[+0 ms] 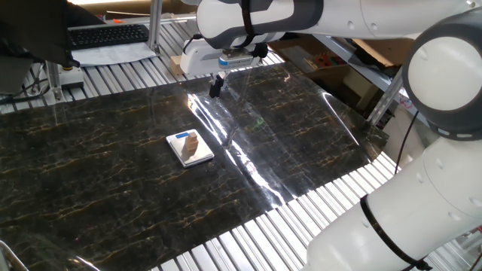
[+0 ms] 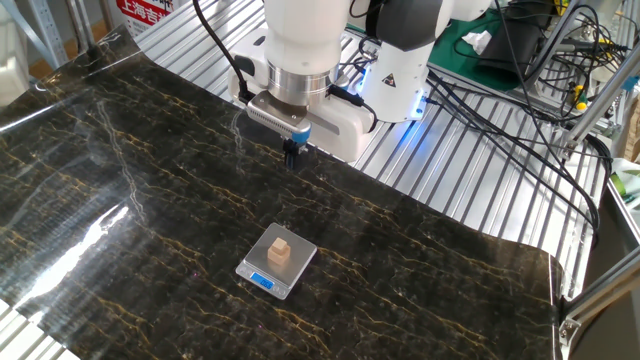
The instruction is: Remove the object from the scale
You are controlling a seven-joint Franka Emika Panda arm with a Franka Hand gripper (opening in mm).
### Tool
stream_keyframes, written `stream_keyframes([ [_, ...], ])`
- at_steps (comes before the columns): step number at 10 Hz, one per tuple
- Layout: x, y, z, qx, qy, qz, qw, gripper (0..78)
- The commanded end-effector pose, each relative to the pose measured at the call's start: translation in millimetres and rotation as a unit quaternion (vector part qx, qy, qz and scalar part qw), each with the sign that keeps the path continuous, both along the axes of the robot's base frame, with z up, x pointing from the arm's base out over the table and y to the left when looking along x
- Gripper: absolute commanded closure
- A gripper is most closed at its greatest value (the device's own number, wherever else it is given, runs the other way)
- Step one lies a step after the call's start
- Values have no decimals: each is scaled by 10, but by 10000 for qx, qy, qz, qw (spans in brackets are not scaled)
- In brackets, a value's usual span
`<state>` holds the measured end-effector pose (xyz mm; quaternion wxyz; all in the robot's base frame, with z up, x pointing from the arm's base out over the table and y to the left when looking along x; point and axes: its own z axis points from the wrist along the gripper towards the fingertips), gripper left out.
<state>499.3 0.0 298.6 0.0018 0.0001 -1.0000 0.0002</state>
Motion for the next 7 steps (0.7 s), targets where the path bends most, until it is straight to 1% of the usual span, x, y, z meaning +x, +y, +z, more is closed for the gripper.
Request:
stream_keyframes([
  [1, 0, 0, 0, 3, 0, -3, 10000, 776],
  [2, 0, 0, 0, 445, 151, -698, 9964, 776],
  [3, 0, 0, 0, 204, 131, -583, 9980, 776],
  [7, 0, 0, 0, 221, 156, -592, 9979, 776],
])
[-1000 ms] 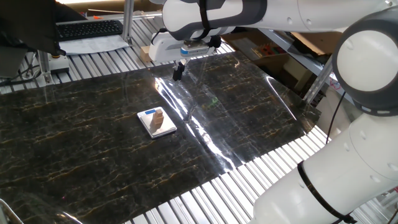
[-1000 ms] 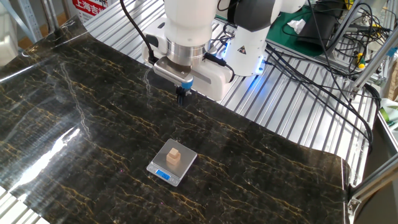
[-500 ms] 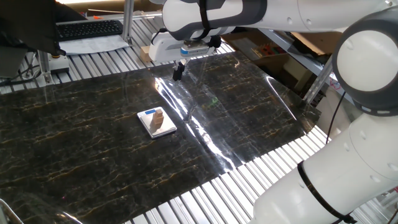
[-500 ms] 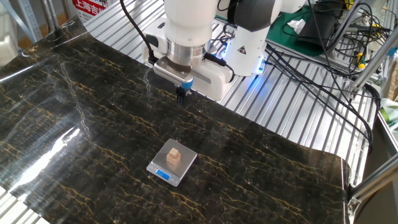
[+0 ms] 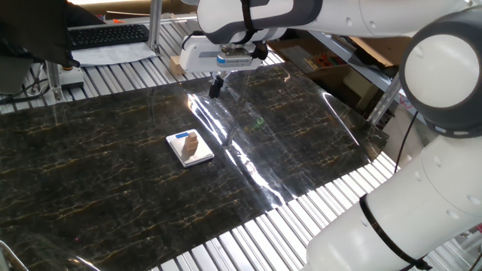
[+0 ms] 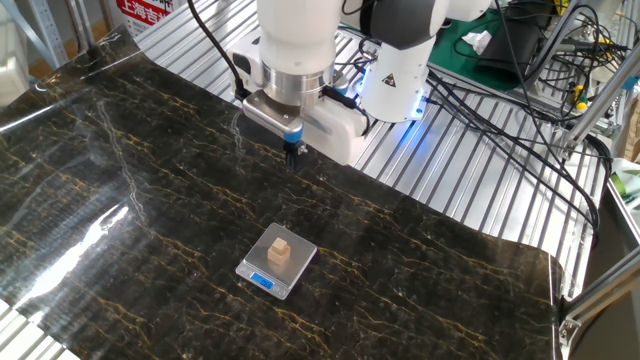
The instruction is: Remove the object from the scale
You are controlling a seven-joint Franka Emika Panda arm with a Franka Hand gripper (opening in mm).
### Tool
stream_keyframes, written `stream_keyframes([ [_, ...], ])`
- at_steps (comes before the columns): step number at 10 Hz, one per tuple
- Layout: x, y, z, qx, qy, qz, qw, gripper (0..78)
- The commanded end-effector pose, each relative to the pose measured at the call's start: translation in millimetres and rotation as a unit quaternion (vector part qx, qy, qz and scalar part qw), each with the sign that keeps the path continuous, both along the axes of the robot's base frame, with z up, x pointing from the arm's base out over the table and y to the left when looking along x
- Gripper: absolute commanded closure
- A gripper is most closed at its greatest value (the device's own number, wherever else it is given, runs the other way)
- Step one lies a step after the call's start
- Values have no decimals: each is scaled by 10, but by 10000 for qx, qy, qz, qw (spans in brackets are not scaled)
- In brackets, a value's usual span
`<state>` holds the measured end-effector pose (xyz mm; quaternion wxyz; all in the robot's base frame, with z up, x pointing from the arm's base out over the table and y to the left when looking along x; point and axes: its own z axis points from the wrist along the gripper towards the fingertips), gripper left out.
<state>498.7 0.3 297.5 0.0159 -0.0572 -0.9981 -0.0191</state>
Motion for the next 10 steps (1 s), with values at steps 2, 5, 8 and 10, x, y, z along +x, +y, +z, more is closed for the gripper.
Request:
stream_keyframes([
  [2, 6, -2, 11, 88, 54, -24, 9999, 776],
  [5, 0, 2, 6, 85, 52, -36, 9999, 776],
  [8, 1, 4, -3, 83, 52, -12, 10000, 776],
  [10, 3, 6, -13, 83, 49, 6, 10000, 776],
])
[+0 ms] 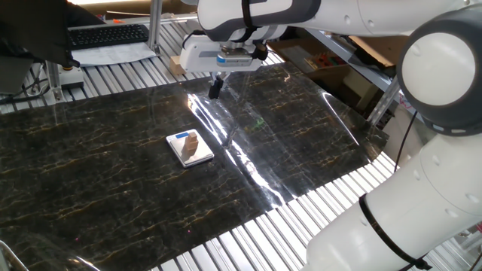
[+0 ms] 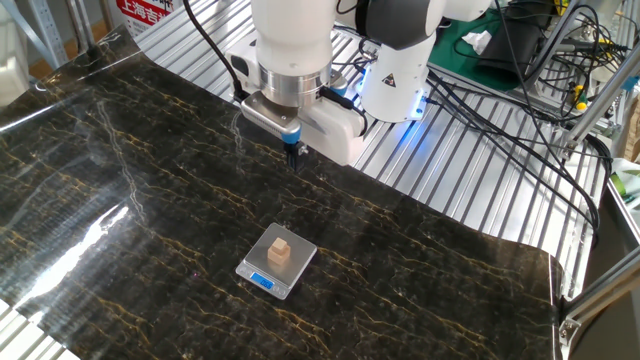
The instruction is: Remove the object from the scale
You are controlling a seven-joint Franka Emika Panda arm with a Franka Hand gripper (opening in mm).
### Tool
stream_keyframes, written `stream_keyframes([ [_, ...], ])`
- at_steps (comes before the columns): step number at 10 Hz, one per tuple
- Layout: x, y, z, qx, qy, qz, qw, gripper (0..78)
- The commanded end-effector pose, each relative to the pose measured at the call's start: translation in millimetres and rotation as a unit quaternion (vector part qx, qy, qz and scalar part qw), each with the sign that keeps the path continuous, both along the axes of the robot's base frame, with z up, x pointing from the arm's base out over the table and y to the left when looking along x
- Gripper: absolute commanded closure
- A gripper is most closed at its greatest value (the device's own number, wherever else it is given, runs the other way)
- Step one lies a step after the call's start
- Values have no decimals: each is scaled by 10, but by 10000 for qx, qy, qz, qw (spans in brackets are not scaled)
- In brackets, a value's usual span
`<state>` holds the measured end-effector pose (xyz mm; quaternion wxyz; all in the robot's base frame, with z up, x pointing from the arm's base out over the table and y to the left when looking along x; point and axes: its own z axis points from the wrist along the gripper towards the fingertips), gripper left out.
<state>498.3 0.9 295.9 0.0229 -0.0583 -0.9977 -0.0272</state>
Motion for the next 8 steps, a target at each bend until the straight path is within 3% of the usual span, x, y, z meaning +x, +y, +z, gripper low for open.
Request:
stream_keyframes([
  [1, 7, 1, 2, -3, -17, 17, 10000, 776],
  [8, 4, 6, -11, -18, -29, 46, 10000, 776],
])
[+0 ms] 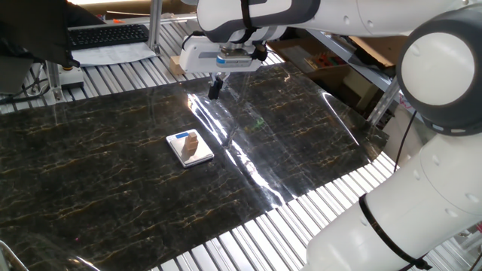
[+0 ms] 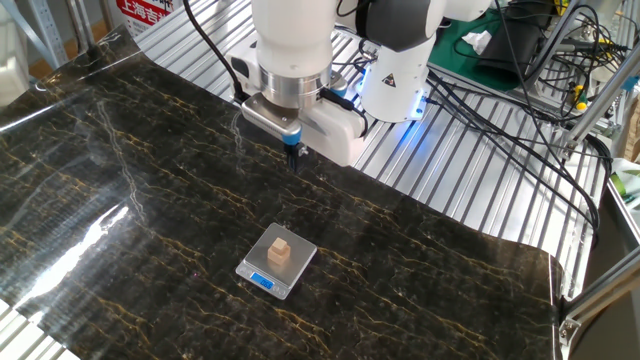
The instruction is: Remove the object from the scale
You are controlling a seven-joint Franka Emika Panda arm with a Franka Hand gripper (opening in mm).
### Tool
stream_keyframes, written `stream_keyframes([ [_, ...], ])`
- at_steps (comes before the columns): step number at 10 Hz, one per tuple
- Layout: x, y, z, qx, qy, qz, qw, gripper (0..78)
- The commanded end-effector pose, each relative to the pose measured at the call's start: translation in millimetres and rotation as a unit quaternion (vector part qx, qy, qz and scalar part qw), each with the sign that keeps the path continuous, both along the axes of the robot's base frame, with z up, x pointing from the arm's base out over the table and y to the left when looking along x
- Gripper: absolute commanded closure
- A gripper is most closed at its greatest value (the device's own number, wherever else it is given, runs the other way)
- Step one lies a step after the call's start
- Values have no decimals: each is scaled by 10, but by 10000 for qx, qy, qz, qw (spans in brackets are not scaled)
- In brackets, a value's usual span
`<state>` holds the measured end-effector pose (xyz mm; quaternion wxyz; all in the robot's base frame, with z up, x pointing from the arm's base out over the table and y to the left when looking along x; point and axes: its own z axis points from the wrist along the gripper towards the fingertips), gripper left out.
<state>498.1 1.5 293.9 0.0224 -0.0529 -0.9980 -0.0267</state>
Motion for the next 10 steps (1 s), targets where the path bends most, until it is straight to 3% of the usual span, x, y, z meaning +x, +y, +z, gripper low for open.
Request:
stream_keyframes([
  [1, 5, 1, 7, -18, -27, -10, 10000, 776],
  [9, -29, 36, -66, -25, -51, 108, 9999, 776],
  [10, -45, 48, -86, -90, -65, 93, 9999, 776],
])
